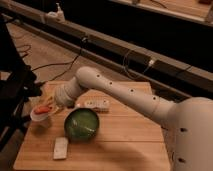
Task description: Place the pepper in the ceramic cup
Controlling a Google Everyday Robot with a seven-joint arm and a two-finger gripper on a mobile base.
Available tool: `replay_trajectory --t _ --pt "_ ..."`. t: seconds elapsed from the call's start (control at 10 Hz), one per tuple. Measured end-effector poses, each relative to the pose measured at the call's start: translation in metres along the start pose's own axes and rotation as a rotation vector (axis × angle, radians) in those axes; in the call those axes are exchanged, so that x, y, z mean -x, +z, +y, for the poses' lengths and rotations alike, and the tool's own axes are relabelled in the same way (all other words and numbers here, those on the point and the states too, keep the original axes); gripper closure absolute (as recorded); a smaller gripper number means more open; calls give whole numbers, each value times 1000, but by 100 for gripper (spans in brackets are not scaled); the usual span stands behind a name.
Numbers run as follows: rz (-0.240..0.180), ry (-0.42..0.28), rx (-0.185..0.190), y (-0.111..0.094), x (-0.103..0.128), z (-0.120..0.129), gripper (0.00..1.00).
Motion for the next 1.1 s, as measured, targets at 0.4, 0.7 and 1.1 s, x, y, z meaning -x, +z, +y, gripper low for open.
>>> replay_trajectory --t 0.4,0.7,1.1 --pt "-3 -3 1 0 1 0 100" --pt "-26 -1 -14 11 5 -11 100" --pt "-101 10 -52 43 12 -30 100"
